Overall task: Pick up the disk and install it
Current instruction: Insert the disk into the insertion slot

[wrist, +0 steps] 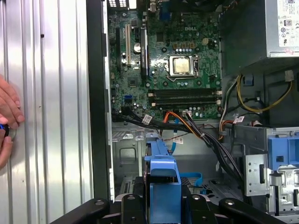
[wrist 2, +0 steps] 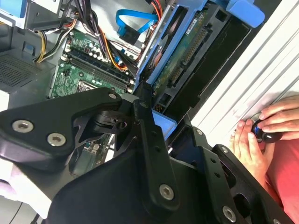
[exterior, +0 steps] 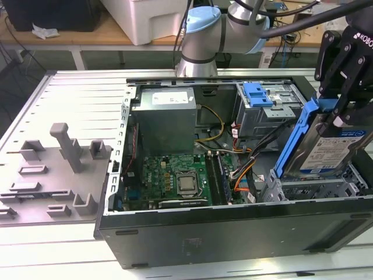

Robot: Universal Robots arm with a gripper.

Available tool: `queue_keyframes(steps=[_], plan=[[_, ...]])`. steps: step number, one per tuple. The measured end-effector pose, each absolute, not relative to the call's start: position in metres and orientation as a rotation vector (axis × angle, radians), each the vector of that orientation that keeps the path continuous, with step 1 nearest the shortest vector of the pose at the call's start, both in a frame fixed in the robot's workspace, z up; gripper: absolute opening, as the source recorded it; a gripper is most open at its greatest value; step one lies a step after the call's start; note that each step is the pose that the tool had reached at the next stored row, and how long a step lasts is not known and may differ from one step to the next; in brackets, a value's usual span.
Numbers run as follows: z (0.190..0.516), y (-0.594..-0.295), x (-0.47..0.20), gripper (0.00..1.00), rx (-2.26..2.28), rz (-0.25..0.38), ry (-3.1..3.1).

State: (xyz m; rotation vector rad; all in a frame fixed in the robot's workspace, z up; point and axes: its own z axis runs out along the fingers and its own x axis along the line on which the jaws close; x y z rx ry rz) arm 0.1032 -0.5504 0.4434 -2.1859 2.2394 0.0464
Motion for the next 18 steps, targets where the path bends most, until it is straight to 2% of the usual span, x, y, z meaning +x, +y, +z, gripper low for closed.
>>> queue_keyframes(steps=[18], plan=[[0.4376, -0.5505, 0.1031, 0.36, -2.186, 0.046, 2.239]])
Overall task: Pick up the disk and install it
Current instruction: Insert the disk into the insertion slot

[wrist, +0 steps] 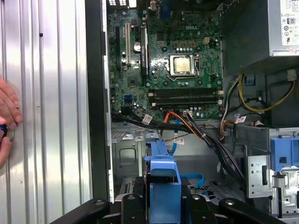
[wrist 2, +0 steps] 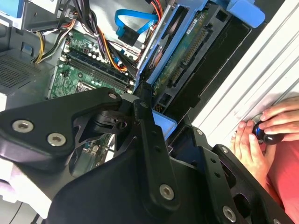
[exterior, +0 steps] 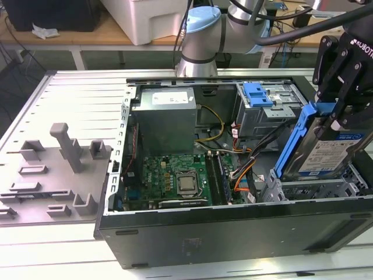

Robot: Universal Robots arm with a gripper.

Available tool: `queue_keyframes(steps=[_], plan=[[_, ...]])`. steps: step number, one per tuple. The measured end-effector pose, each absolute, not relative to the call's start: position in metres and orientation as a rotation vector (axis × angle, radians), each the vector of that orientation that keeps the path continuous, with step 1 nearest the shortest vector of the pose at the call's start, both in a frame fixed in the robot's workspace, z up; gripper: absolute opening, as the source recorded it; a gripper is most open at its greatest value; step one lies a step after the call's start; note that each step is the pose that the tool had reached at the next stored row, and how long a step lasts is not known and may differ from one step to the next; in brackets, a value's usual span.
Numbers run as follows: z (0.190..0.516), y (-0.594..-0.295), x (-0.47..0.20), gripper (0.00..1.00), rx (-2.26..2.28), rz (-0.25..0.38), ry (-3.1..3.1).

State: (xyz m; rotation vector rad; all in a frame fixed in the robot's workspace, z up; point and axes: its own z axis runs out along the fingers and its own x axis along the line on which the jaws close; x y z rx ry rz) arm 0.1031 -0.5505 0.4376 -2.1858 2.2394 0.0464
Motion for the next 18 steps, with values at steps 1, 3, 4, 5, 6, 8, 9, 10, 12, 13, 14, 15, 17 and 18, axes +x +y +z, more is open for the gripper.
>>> queue_keyframes(steps=[1, 3, 4, 5, 6, 8, 9, 10, 12, 13, 14, 15, 17, 18], plan=[[0.4372, -0.5505, 0.1031, 0.36, -2.186, 0.046, 2.239], [0.4366, -0.5505, 0.1031, 0.36, -2.186, 0.046, 2.239], [0.4363, -0.5505, 0.1031, 0.36, -2.186, 0.046, 2.239], [0.4360, -0.5505, 0.1031, 0.36, -2.186, 0.046, 2.240], [0.4356, -0.5505, 0.1031, 0.36, -2.186, 0.046, 2.240], [0.4343, -0.5506, 0.1031, 0.36, -2.186, 0.046, 2.240], [0.4340, -0.5506, 0.1031, 0.36, -2.186, 0.046, 2.240], [0.4339, -0.5506, 0.1031, 0.36, -2.186, 0.046, 2.240], [0.4338, -0.5506, 0.1031, 0.36, -2.185, 0.046, 2.240], [0.4338, -0.5506, 0.1031, 0.36, -2.184, 0.047, 2.241], [0.4340, -0.5506, 0.1031, 0.36, -2.184, 0.047, 2.241], [0.4342, -0.5506, 0.1032, 0.36, -2.184, 0.047, 2.241], [0.4353, -0.5506, 0.1032, 0.36, -2.183, 0.047, 2.242], [0.4357, -0.5506, 0.1031, 0.36, -2.182, 0.047, 2.243]])
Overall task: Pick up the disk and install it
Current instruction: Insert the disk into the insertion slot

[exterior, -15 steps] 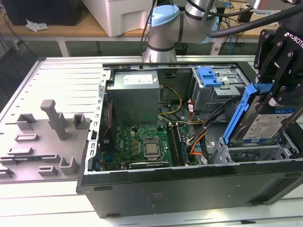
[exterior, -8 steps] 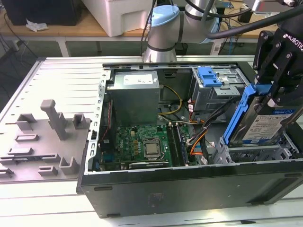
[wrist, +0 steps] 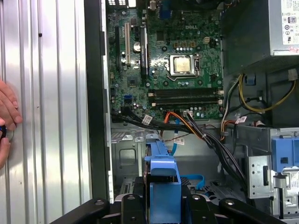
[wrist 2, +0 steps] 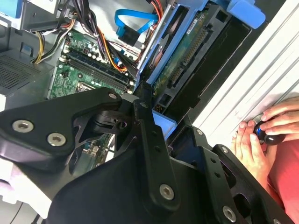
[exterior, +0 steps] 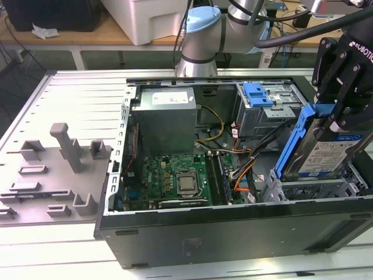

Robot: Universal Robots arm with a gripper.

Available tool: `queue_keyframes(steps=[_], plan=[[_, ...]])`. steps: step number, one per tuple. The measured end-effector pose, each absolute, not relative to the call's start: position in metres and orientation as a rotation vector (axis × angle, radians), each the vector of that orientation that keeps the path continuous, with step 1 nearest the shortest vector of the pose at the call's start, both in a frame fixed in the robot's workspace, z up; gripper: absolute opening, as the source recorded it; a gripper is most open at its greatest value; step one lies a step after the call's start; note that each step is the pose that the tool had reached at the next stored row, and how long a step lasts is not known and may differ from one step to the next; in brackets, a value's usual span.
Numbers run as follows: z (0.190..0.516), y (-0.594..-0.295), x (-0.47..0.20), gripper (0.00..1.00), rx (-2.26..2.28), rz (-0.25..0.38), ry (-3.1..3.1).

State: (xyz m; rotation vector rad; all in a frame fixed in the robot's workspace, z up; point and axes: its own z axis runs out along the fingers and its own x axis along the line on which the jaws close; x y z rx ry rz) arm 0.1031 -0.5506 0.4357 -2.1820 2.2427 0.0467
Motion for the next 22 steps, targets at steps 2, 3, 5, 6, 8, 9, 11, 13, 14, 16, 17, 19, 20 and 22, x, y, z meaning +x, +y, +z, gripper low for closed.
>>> queue_keyframes(steps=[2, 3, 5, 6, 8, 9, 11, 13, 14, 16, 17, 19, 20, 22], plan=[[0.4366, -0.5506, 0.1031, 0.36, -2.181, 0.047, 2.244], [0.4373, -0.5506, 0.1031, 0.36, -2.180, 0.046, 2.245], [0.4384, -0.5506, 0.1030, 0.36, -2.179, 0.046, 2.246], [0.4388, -0.5506, 0.1030, 0.36, -2.179, 0.046, 2.246], [0.4389, -0.5505, 0.1031, 0.36, -2.172, 0.046, 2.252], [0.4390, -0.5506, 0.1030, 0.36, -2.163, 0.046, 2.261], [0.4388, -0.5506, 0.1030, 0.36, -2.148, 0.046, 2.275], [0.4386, -0.5506, 0.1030, 0.36, -2.147, 0.046, 2.276], [0.4383, -0.5506, 0.1030, 0.36, -2.147, 0.046, 2.276], [0.4380, -0.5506, 0.1030, 0.36, -2.147, 0.046, 2.276], [0.4379, -0.5506, 0.1030, 0.36, -2.148, 0.046, 2.275], [0.4377, -0.5506, 0.1030, 0.36, -2.152, 0.046, 2.272], [0.4375, -0.5506, 0.1030, 0.36, -2.154, 0.046, 2.270], [0.4375, -0.5506, 0.1029, 0.36, -2.157, 0.046, 2.267]])
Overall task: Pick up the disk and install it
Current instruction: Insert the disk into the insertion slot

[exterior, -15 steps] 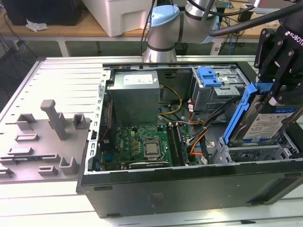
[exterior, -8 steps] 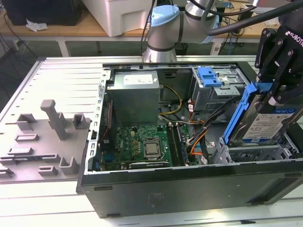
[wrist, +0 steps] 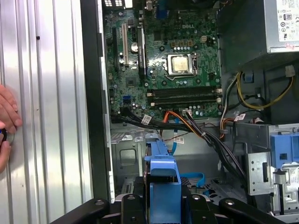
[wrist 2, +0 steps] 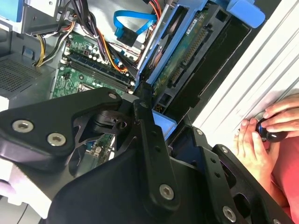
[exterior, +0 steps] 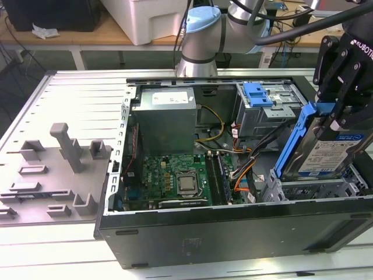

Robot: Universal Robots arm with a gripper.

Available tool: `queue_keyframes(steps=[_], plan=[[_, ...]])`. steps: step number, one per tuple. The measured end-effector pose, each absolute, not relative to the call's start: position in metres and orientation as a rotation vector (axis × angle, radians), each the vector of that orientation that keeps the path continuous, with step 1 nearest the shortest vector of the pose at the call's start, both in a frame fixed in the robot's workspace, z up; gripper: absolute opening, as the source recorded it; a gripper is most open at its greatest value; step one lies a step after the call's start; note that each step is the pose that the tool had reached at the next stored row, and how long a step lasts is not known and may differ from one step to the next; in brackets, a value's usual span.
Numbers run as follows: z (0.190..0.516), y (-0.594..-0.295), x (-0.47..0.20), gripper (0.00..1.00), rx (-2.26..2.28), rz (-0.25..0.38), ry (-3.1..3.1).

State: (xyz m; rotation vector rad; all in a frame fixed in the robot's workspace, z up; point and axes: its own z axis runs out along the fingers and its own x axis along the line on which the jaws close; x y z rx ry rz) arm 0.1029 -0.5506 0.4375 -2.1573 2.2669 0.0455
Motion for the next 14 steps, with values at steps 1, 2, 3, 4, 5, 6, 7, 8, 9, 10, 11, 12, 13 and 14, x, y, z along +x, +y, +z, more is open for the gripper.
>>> queue_keyframes(steps=[1, 2, 3, 4, 5, 6, 7, 8, 9, 10, 11, 12, 13, 14], plan=[[0.4374, -0.5506, 0.1028, 0.36, -2.161, 0.045, 2.264], [0.4374, -0.5506, 0.1027, 0.36, -2.165, 0.045, 2.260], [0.4374, -0.5506, 0.1027, 0.36, -2.169, 0.045, 2.257], [0.4373, -0.5506, 0.1027, 0.36, -2.171, 0.045, 2.255], [0.4372, -0.5506, 0.1026, 0.36, -2.171, 0.045, 2.254], [0.4370, -0.5506, 0.1026, 0.36, -2.172, 0.045, 2.254], [0.4368, -0.5505, 0.1026, 0.36, -2.171, 0.045, 2.254], [0.4365, -0.5505, 0.1026, 0.36, -2.171, 0.045, 2.255], [0.4363, -0.5505, 0.1026, 0.36, -2.171, 0.045, 2.255], [0.4359, -0.5505, 0.1026, 0.36, -2.170, 0.045, 2.256], [0.4356, -0.5506, 0.1026, 0.36, -2.170, 0.045, 2.256], [0.4353, -0.5506, 0.1025, 0.36, -2.169, 0.045, 2.257], [0.4350, -0.5506, 0.1025, 0.36, -2.168, 0.045, 2.258], [0.4347, -0.5506, 0.1025, 0.36, -2.167, 0.045, 2.259]])
